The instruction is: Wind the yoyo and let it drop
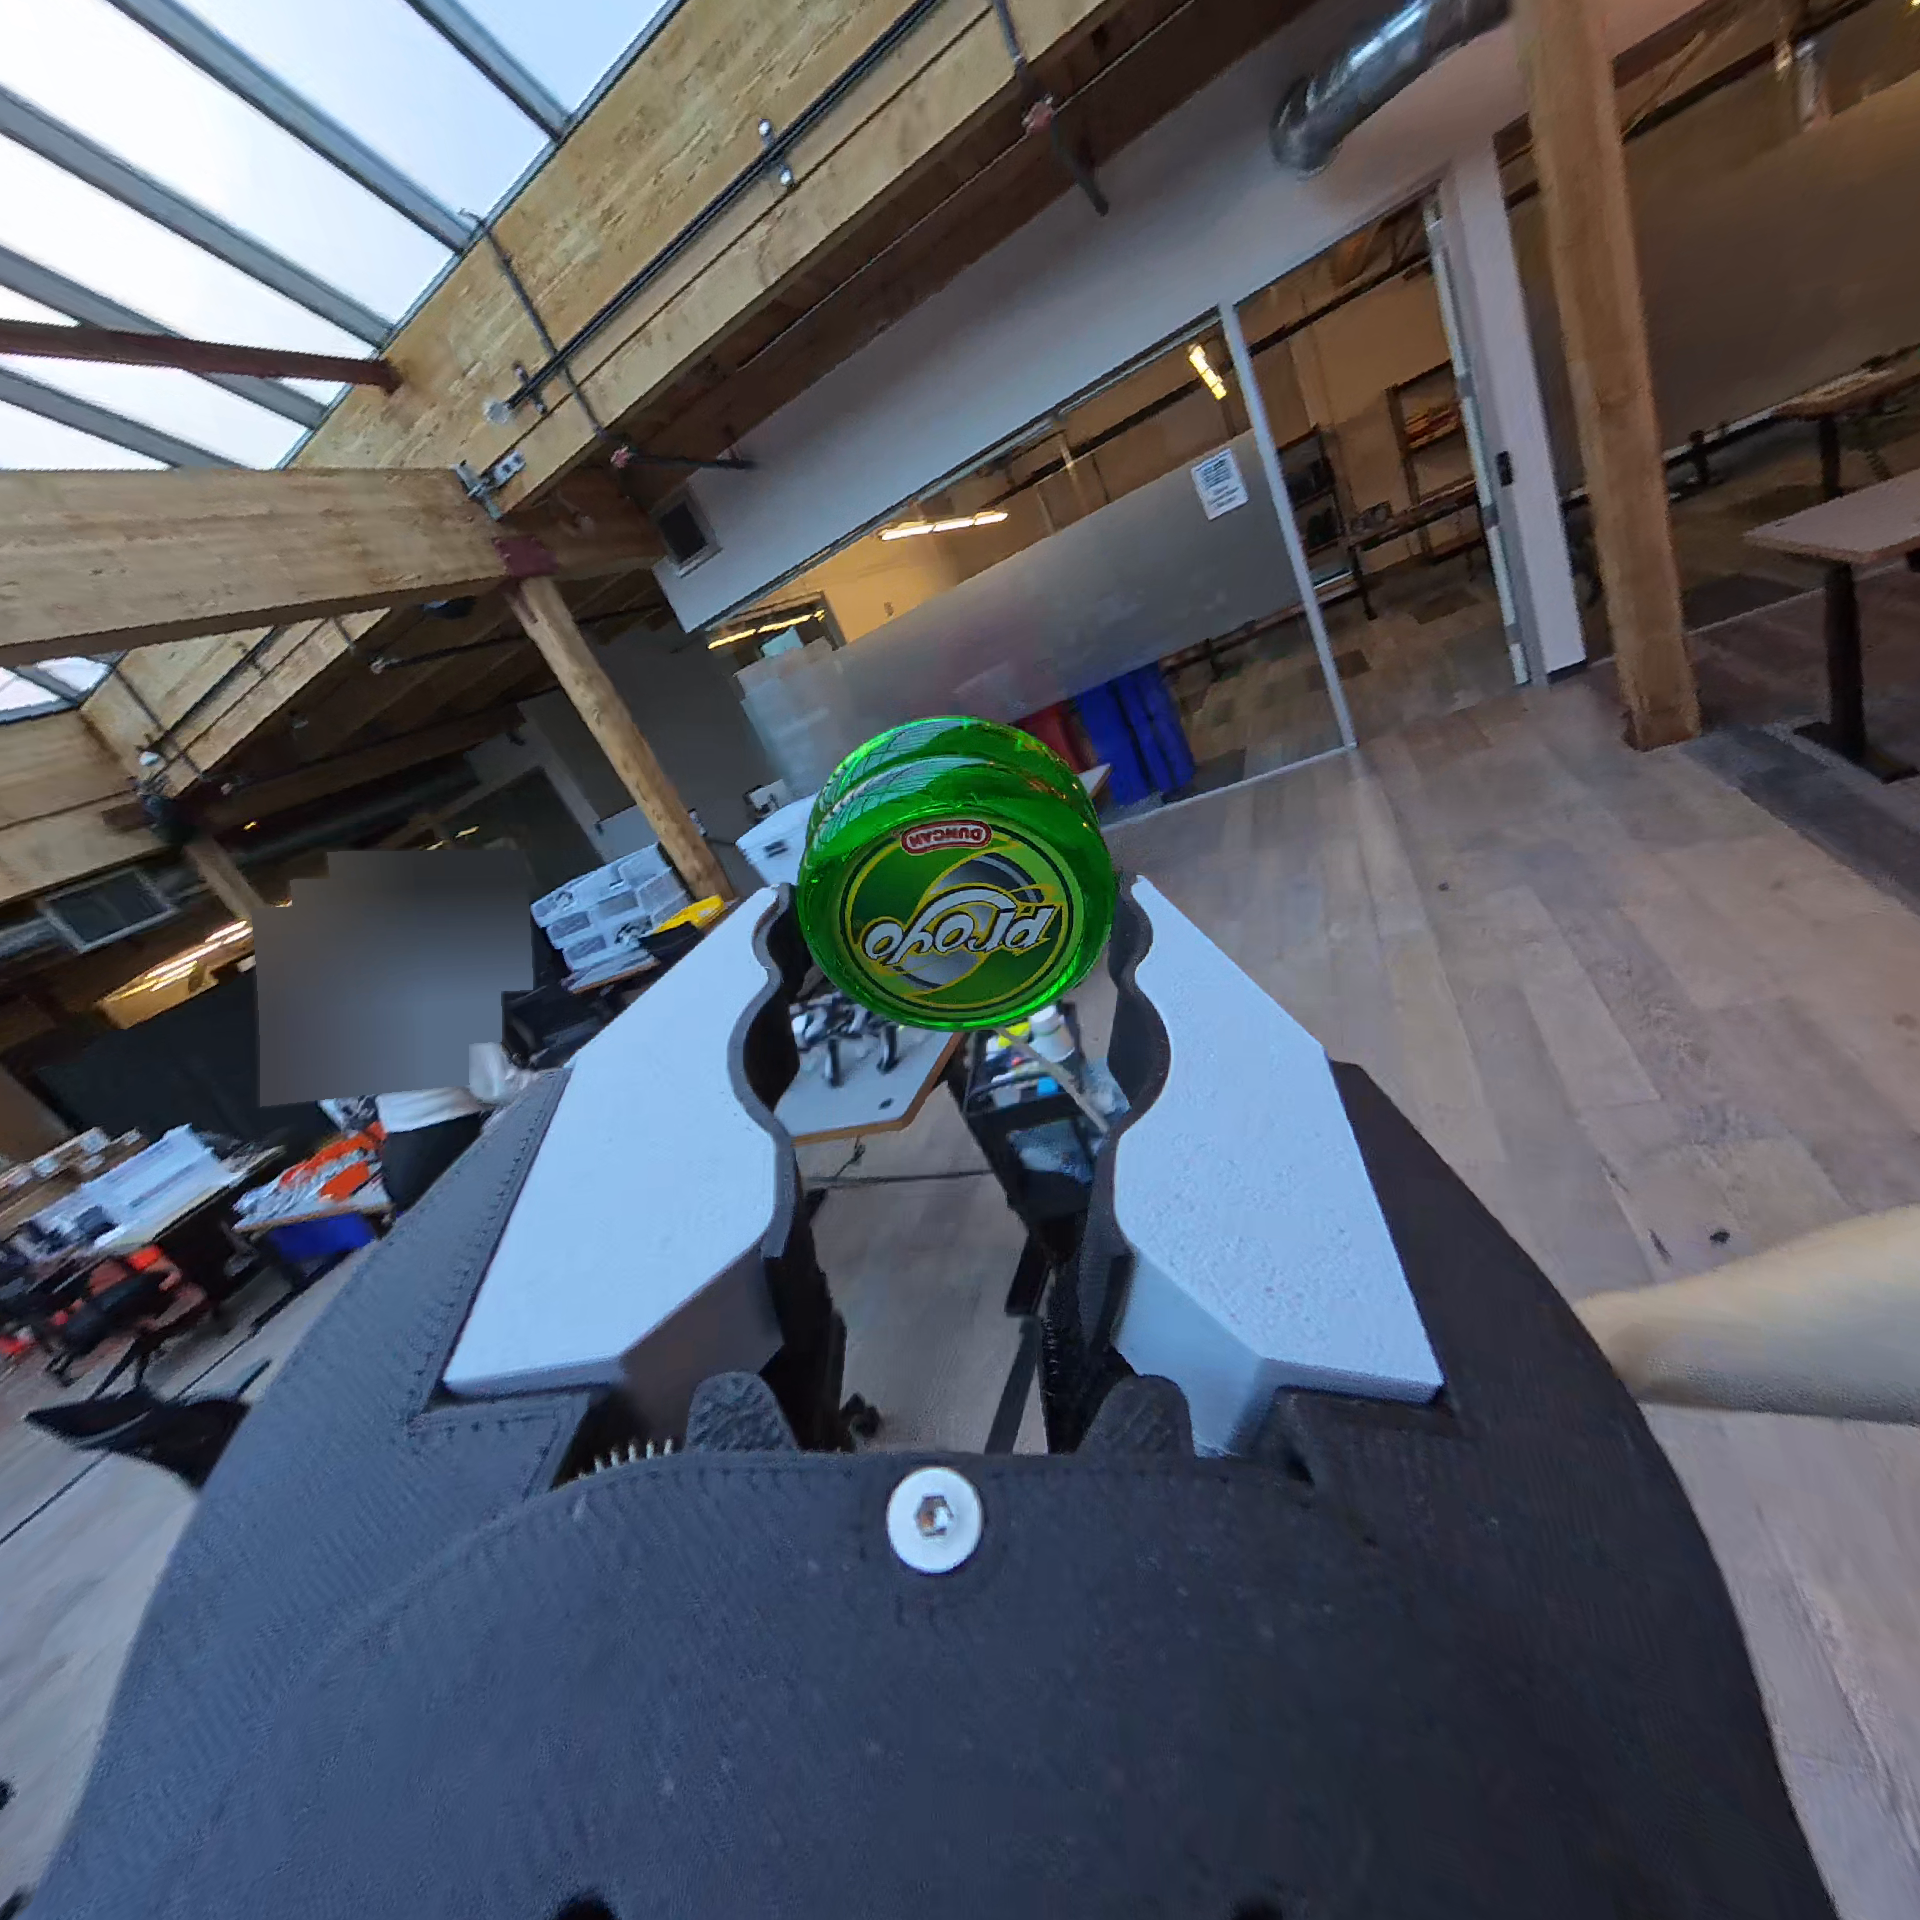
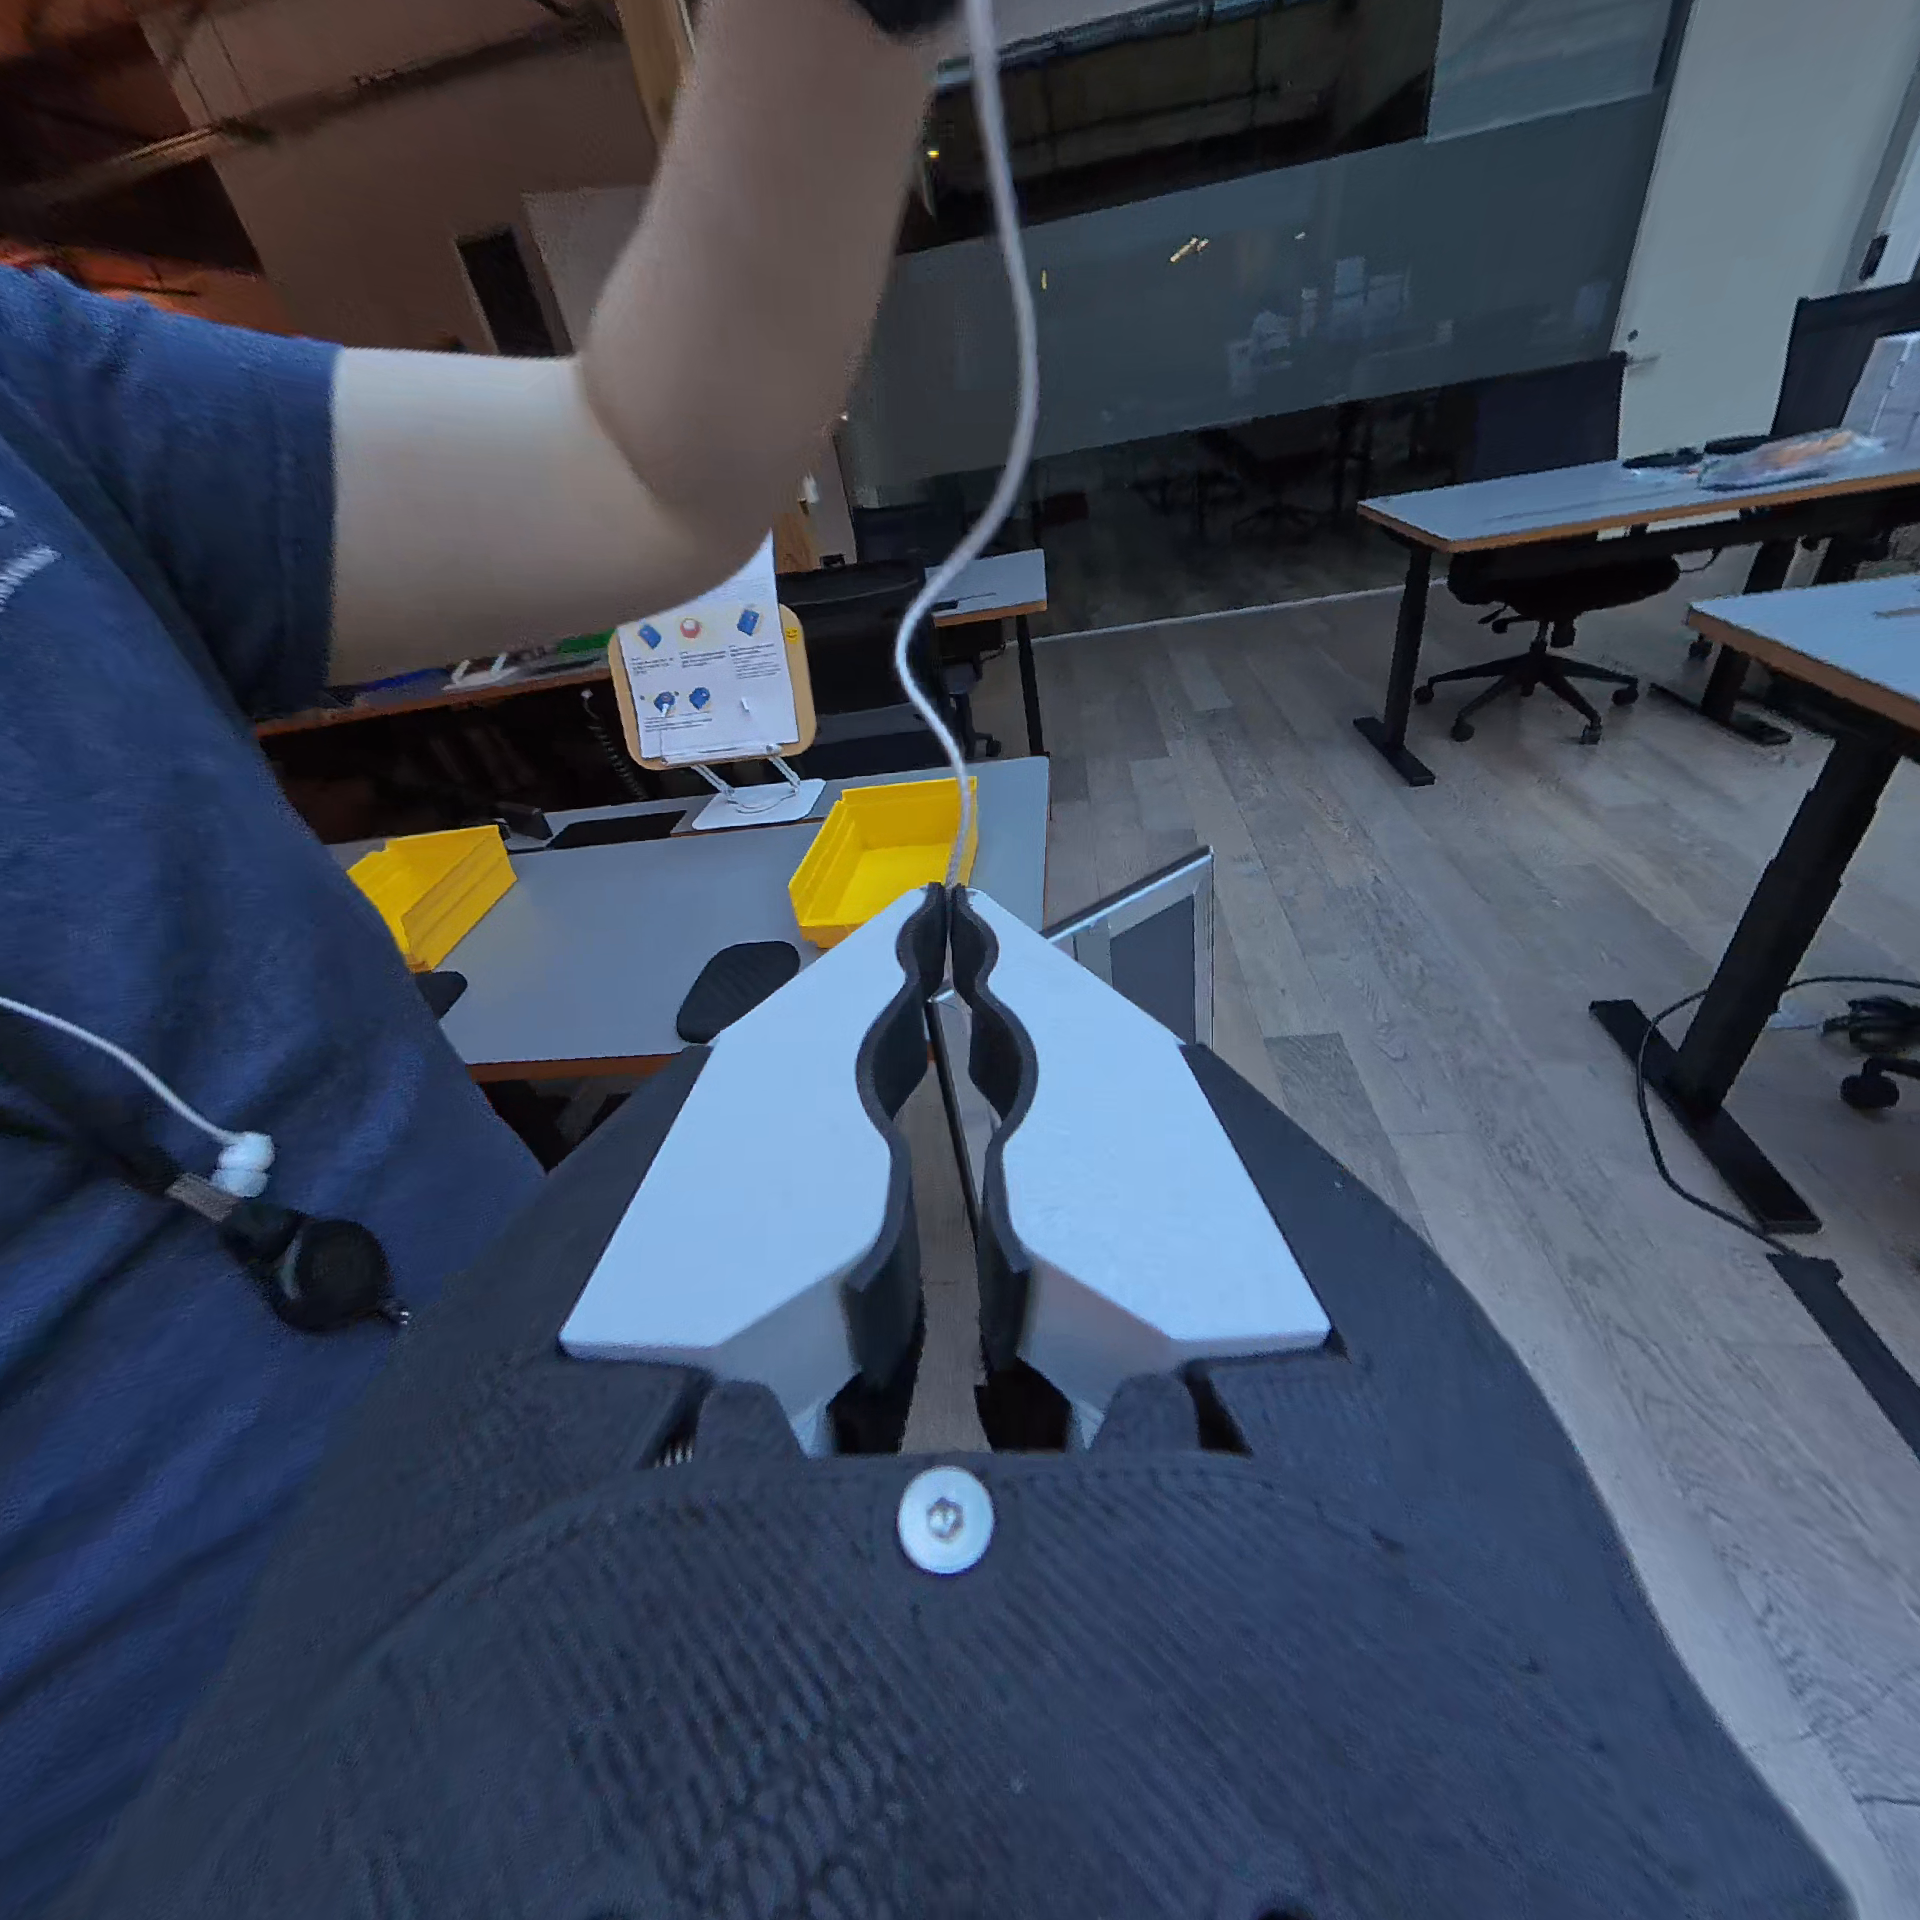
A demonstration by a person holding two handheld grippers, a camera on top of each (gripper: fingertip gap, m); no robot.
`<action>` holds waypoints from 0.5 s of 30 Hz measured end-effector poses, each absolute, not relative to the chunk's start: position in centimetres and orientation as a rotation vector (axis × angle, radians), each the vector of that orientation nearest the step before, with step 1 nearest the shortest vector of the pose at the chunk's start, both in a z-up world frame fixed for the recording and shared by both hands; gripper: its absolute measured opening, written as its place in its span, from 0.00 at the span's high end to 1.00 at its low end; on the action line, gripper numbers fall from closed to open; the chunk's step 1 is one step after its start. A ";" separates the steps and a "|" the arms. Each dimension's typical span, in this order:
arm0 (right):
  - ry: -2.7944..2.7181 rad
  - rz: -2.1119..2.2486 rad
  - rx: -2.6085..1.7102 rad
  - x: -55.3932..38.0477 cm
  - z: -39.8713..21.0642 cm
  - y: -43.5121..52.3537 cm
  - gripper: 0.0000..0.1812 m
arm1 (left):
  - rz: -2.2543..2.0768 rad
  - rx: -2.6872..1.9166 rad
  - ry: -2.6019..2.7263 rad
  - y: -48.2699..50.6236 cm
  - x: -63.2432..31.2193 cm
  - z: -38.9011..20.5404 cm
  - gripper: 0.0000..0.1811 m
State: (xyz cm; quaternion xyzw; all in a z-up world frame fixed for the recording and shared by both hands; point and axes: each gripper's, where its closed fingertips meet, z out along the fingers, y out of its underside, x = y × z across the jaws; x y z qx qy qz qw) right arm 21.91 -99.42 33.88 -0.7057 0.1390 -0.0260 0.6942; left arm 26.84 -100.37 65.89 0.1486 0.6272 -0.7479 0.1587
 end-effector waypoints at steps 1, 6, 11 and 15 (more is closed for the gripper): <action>0.275 -0.075 -1.582 20.9 35.5 -99.5 1.00 | -2.111 0.381 1.813 -100.3 28.3 64.8 0.68; 0.161 -0.297 -1.713 18.5 43.3 -100.8 1.00 | -2.118 0.193 1.934 -100.4 33.0 58.5 0.68; 0.124 -0.608 -1.848 18.8 51.0 -103.2 1.00 | -2.119 0.150 2.029 -101.6 33.2 52.1 0.68; 0.086 -0.755 -1.934 19.0 55.9 -104.0 1.00 | -2.165 0.104 2.064 -102.4 32.9 49.0 0.68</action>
